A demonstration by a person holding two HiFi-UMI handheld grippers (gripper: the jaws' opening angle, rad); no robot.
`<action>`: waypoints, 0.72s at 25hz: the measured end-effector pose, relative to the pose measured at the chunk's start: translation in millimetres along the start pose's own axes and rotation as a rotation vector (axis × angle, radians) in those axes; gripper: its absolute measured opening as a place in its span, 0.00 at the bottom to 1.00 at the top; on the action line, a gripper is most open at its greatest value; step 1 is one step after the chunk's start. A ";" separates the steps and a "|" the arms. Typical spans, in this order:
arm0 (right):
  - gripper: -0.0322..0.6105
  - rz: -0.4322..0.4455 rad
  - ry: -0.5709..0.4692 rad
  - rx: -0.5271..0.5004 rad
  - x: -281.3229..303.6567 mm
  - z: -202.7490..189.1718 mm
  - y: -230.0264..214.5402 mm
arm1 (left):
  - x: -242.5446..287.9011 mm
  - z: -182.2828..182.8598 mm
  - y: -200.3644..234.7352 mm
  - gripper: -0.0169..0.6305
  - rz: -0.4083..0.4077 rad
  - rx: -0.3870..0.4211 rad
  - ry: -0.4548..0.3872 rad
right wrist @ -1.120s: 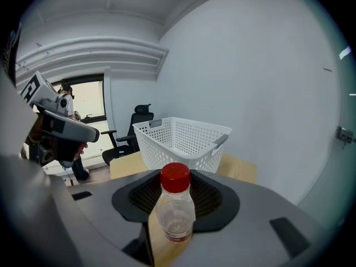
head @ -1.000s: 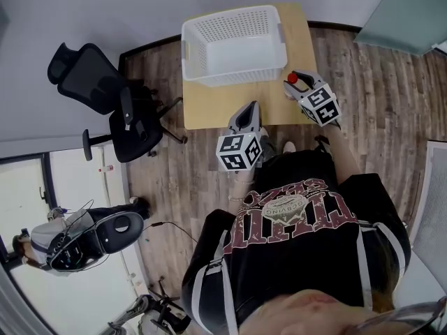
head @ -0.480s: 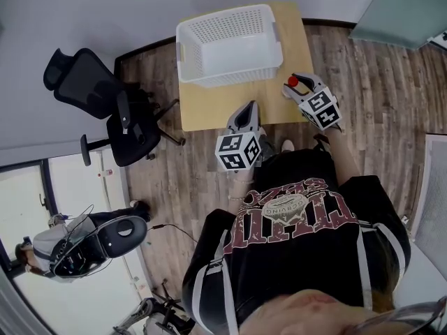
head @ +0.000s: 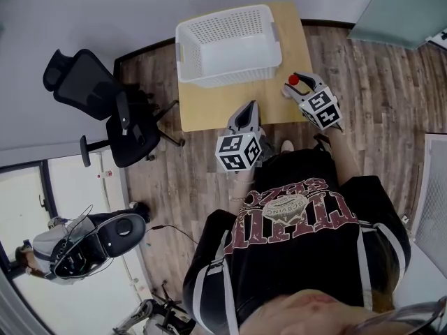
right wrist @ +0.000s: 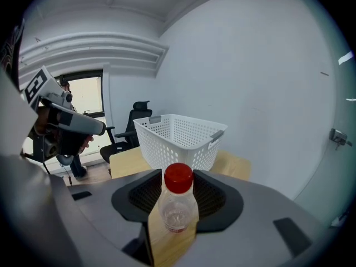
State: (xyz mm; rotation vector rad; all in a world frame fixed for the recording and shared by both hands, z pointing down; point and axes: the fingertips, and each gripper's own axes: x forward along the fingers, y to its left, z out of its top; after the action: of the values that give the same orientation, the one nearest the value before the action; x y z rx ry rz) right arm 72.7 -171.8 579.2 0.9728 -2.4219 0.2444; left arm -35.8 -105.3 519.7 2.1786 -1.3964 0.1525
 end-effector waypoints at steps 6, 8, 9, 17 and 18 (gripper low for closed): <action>0.32 -0.006 -0.038 0.041 -8.7 8.9 -1.7 | 0.1 0.8 -0.2 0.10 -0.004 -0.001 -0.005; 0.32 -0.005 -0.043 0.043 -11.4 11.9 -1.4 | 1.2 2.6 -0.9 0.10 -0.007 0.001 -0.007; 0.32 -0.006 -0.047 0.044 -13.2 13.6 -1.6 | 1.7 3.5 -0.9 0.10 -0.008 0.003 -0.010; 0.31 -0.011 -0.122 0.078 -27.1 36.5 -4.0 | 4.2 11.4 1.6 0.10 -0.009 0.019 -0.025; 0.32 -0.013 -0.131 0.079 -28.1 39.9 -4.0 | 4.3 12.5 1.5 0.10 -0.010 0.022 -0.026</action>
State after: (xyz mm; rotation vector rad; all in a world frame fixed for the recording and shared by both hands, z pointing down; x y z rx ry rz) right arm 76.9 -171.8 530.4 1.0688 -2.5401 0.2818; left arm -37.5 -115.5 511.2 2.2125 -1.4039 0.1366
